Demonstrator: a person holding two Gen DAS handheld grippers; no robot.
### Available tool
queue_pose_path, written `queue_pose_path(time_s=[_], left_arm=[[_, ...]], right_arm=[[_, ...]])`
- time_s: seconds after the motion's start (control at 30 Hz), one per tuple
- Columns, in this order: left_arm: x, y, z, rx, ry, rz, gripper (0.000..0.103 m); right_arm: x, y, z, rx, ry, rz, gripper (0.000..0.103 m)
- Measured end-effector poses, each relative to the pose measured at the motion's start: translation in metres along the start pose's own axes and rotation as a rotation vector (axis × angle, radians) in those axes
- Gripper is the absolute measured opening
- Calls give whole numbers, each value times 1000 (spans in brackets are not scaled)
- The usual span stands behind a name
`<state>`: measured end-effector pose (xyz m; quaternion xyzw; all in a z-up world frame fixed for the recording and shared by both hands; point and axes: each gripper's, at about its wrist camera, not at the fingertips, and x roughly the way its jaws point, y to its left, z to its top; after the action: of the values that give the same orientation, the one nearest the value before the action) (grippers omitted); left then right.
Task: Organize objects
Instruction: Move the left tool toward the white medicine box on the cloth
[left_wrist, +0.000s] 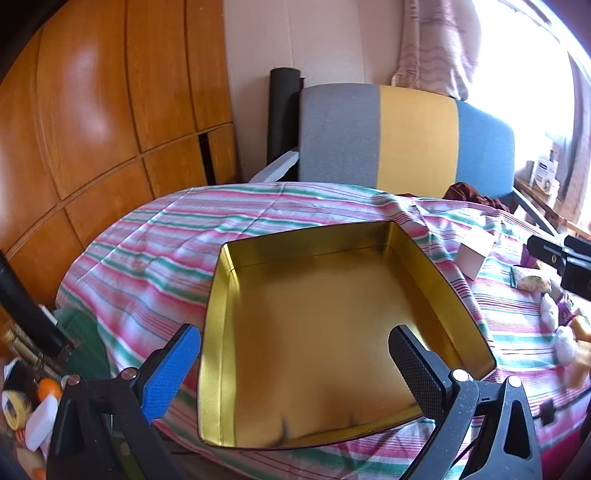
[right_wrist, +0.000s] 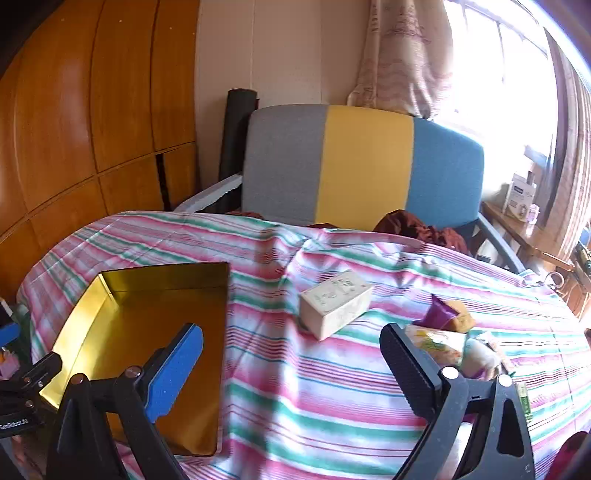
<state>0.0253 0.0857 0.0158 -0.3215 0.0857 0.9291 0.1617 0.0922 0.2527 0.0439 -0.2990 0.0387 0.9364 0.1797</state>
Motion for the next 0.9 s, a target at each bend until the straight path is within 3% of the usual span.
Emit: queue_pose_path(time_s=[0.27,0.4,0.5,0.63,0.9], left_arm=[[13,-13,6,-11,54,-107,103],[25,-23,10,-1,115,-194,102],[27,-36,20,19,114,-252,101],[31,-66,39,98,100,-296,102],[66,-158,79,362,72,-348,102]], right_arm=[[3,-61,7,19,-14,-110,99],[9,-104,8,56,-26,-198,99],[17,-135,2,95,-25,-244,99],[25,-162,-11,166,-9,-258,99],[32,-184,-18,265,51,-241,99]])
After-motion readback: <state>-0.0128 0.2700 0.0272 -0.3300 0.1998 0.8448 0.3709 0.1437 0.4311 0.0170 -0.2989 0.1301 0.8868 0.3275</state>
